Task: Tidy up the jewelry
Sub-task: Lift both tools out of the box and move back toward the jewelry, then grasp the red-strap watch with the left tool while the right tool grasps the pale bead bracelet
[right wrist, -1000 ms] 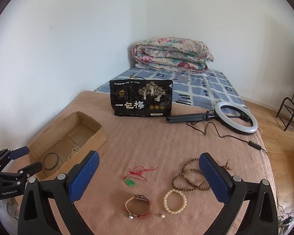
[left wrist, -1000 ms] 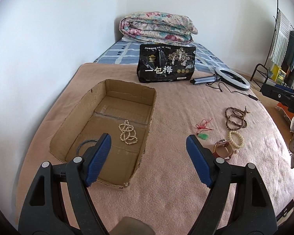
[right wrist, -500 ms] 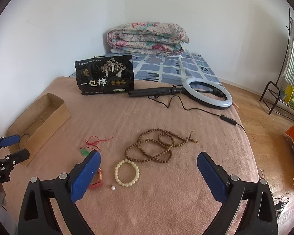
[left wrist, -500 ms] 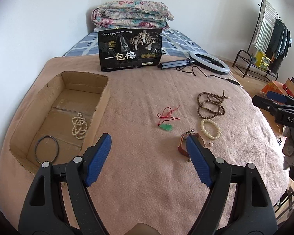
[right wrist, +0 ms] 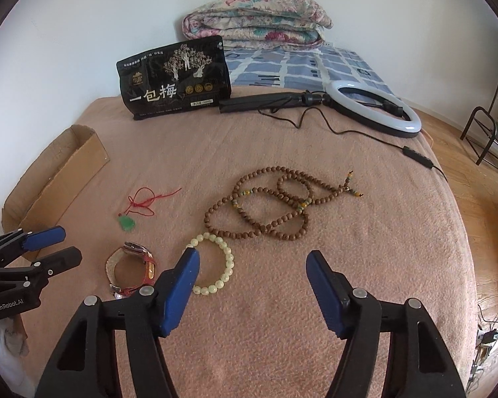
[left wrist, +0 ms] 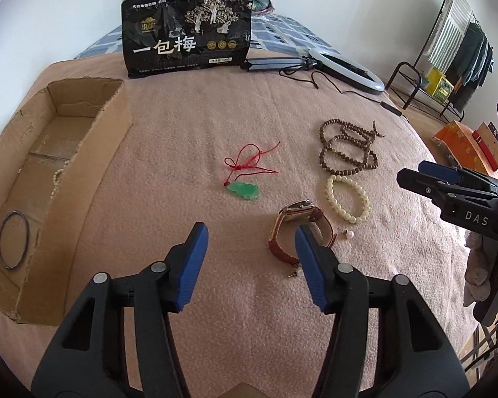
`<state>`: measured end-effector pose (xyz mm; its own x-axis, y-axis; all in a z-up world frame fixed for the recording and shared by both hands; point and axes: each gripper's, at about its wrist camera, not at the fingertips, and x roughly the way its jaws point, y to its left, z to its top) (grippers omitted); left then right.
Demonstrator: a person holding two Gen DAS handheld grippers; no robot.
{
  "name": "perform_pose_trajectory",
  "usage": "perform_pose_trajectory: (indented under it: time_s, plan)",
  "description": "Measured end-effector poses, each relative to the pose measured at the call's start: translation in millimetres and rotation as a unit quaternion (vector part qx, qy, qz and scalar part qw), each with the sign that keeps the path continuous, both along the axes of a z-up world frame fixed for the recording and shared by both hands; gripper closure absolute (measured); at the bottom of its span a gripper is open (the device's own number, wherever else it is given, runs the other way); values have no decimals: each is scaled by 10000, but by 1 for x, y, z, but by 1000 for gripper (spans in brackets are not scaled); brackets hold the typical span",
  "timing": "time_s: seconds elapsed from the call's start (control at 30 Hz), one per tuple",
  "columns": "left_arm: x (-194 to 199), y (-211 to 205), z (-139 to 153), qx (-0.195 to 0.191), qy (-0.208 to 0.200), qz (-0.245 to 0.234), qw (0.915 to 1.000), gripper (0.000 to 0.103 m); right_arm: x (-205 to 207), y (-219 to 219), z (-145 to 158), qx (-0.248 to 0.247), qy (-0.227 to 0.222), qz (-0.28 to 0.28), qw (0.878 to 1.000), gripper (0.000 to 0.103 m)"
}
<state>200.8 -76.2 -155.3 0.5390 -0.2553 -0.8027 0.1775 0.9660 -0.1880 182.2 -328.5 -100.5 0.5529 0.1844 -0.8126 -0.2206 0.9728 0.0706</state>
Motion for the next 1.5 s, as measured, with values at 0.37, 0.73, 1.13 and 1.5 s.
perform_pose_trajectory:
  time_s: [0.37, 0.73, 1.13, 1.5]
  plan:
    - [19, -22, -30, -189, 399, -228, 9988, 68, 17, 17, -32, 1, 389, 308, 9988, 63]
    - [28, -25, -39, -202, 463, -272, 9984, 79, 31, 28, -51, -112, 617, 382, 9973, 74]
    - [29, -27, -42, -113, 349, -336, 9988, 92, 35, 35, -54, -265, 672, 444, 9964, 96]
    - [25, -28, -34, -50, 229, -345, 9991, 93, 29, 34, -40, -125, 475, 361, 9981, 98]
